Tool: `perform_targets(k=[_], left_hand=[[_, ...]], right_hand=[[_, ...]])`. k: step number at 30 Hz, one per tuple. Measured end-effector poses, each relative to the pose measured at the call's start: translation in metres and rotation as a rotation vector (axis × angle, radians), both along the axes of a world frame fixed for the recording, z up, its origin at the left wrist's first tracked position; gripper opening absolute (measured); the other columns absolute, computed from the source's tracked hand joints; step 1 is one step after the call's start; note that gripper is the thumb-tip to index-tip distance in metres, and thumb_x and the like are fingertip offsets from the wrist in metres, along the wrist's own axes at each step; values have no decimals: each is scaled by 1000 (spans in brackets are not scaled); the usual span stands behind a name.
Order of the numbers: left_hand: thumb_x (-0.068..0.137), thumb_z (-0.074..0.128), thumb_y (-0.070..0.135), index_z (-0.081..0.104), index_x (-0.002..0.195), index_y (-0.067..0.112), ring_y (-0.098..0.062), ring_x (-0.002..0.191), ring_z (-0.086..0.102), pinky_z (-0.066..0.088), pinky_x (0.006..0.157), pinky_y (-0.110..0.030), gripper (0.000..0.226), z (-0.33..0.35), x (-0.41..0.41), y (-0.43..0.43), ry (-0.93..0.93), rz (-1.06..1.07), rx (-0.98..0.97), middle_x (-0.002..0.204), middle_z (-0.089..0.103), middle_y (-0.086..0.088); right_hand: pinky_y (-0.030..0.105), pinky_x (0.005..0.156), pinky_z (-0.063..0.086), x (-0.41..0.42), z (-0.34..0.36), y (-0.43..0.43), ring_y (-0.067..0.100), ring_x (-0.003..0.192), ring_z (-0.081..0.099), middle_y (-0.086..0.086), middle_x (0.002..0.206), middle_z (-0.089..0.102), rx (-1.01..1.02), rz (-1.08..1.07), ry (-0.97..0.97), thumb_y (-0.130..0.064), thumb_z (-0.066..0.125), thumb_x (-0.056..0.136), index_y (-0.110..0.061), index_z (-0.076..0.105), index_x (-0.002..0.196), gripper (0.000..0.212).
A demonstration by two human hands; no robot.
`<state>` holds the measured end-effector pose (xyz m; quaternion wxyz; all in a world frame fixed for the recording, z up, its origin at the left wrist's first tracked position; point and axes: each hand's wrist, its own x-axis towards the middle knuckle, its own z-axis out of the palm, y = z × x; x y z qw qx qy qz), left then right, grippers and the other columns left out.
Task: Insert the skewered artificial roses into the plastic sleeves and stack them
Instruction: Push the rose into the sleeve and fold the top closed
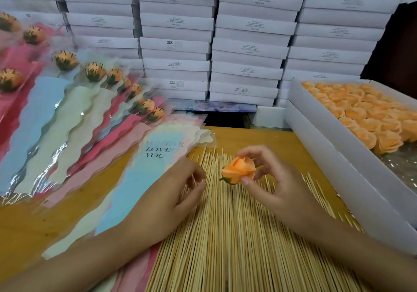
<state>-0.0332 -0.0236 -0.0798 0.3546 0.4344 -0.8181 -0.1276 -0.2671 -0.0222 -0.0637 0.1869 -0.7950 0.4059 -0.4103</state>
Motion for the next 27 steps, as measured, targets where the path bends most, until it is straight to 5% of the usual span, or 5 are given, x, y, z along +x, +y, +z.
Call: perform_targets(k=[3, 8, 15, 20, 27], left_hand=[[92, 64, 14, 54, 125, 30, -10, 114, 54, 46, 85, -15, 38, -1, 1, -4, 82, -114, 28, 118, 54, 18], [88, 65, 28, 44, 142, 32, -8, 131, 46, 44, 105, -35, 58, -3, 0, -7, 132, -239, 167, 136, 52, 21], [79, 67, 30, 54, 130, 34, -4, 108, 61, 50, 91, -21, 53, 1, -4, -5, 247, -232, 255, 114, 65, 19], [77, 70, 19, 58, 125, 23, -18, 109, 64, 52, 94, -30, 50, 2, -3, -11, 479, -183, 390, 116, 68, -5], [73, 71, 19, 57, 119, 11, -26, 97, 71, 57, 68, -20, 49, 2, 2, -19, 1054, -159, 721, 105, 72, -14]], right_hand=[[6, 82, 39, 2, -5, 2, -3, 106, 53, -30, 115, 55, -44, 11, 43, -31, 58, 90, -46, 49, 117, 33], [5, 89, 36, 4, -9, 2, -7, 111, 51, -27, 117, 56, -82, 68, 161, -36, 53, 91, -42, 46, 128, 38], [1, 93, 32, 5, -9, 3, -19, 113, 44, -37, 123, 47, -79, 124, 231, -39, 52, 94, -40, 42, 136, 44], [5, 91, 36, 6, -10, -1, -12, 118, 45, -38, 129, 40, -92, 30, 202, -53, 52, 89, -50, 29, 141, 56], [18, 60, 39, -2, -19, -12, 3, 74, 50, -15, 82, 48, -66, -191, 218, -48, 53, 87, -46, 39, 127, 43]])
